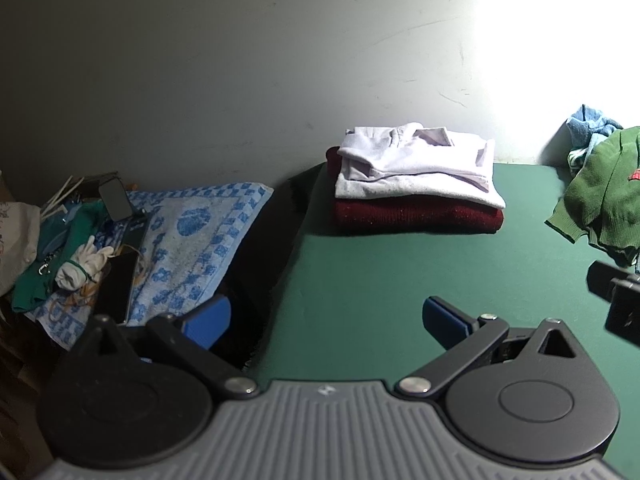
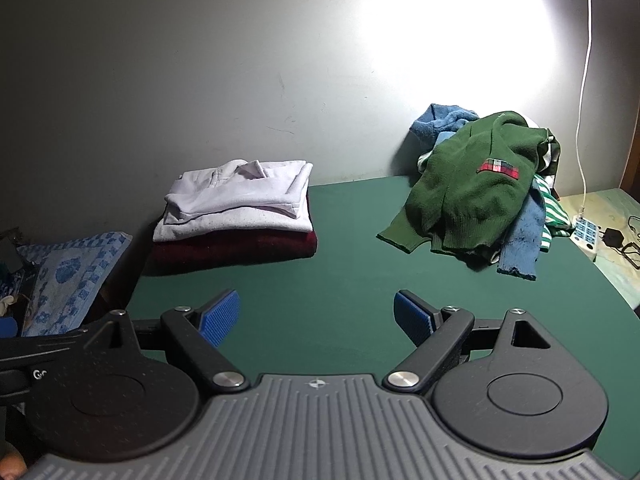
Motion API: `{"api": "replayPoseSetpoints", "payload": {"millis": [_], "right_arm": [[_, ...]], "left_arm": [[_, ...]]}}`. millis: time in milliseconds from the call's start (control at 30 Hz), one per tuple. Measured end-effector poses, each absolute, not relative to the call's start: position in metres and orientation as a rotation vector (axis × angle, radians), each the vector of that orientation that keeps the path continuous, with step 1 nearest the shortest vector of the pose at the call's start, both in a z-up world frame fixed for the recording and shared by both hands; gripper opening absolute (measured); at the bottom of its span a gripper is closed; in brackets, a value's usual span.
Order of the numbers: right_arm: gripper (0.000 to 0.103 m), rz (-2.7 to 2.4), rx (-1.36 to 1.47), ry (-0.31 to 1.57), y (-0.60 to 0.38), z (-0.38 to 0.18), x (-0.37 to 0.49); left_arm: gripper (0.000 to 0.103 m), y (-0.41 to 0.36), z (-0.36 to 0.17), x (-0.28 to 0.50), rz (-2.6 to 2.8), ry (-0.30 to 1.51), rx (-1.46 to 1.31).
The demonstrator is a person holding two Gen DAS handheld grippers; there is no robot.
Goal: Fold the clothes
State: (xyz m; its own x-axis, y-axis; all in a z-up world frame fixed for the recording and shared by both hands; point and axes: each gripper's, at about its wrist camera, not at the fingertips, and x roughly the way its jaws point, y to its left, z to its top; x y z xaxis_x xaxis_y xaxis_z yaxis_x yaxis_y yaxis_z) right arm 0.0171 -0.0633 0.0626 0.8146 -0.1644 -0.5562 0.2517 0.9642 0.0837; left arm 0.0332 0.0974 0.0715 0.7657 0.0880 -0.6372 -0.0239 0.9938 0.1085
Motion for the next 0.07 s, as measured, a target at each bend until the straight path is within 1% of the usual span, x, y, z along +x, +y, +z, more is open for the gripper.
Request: {"api": "replayPoseSetpoints", "payload": {"millis": [67], "right_arm": [[0.087, -0.215, 0.155, 0.582, -0.0618, 0.0616, 0.0175]], "left_arm": [[0.102, 0.098, 0.0711, 0.034, 0.058, 0.702, 0.09]]}}
